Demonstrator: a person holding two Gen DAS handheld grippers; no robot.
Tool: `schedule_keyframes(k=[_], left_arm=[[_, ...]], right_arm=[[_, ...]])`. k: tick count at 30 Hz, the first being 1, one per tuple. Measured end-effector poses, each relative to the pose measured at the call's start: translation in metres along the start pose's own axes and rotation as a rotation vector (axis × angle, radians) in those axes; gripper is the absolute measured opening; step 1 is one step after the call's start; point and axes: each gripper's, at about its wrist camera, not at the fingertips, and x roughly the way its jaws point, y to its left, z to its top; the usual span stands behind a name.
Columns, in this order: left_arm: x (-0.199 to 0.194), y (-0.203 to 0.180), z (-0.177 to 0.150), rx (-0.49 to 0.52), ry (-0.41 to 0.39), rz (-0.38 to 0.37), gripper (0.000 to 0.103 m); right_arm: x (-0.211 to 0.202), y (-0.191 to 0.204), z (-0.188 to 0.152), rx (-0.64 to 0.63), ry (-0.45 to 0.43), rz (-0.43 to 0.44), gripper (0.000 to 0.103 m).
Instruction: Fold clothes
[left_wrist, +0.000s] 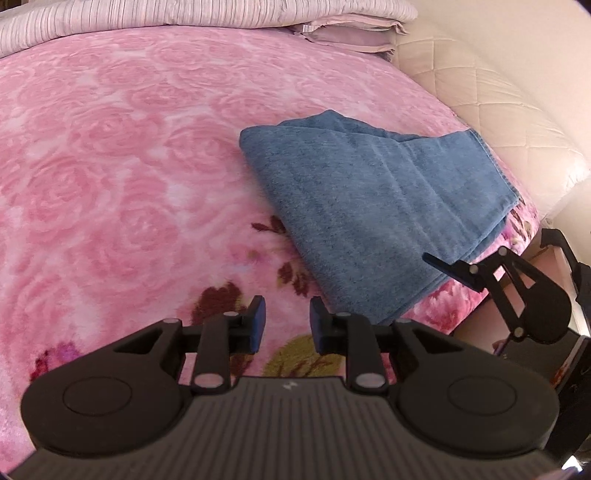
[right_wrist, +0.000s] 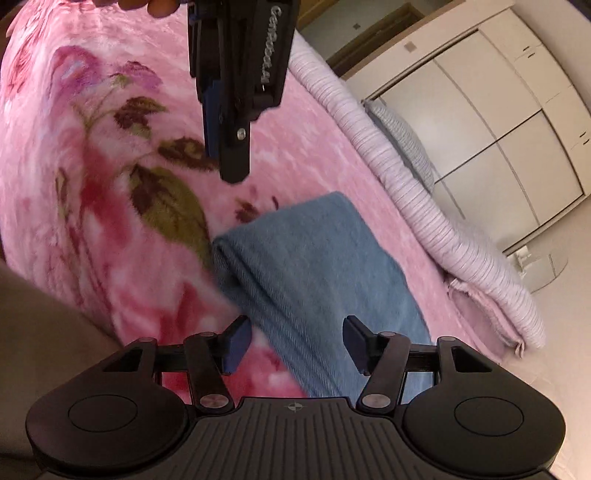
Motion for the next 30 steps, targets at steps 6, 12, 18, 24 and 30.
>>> schedule_keyframes(k=[6,12,18,24,30], left_arm=[[-0.005,0.003,0.011,-0.016,-0.026,-0.009,0.02],[-0.012,0.0,0.029,-0.014,-0.059,-0.017,0.02],[-0.003,-0.039,0.062,0.085,-0.094,-0.078,0.02],[0.045,-0.114,0.107,0.216,-0.121,-0.228,0.02],[0.109,-0.176,0.127,0.285,-0.079,-0.288,0.02]], right_arm=[[0.008,0.004,0.003,-0.013,-0.017,0.02,0.028],[-0.003,-0.051,-0.007,0.41,-0.099,0.091,0.014],[-0.029,-0.175,-0.078,1.187,-0.267,0.185,0.013],[-0.057,-0.253,-0.192,1.729,-0.416,0.021,0.012],[-0.037,-0.277,-0.304,2.124,-0.211,-0.147,0.028]])
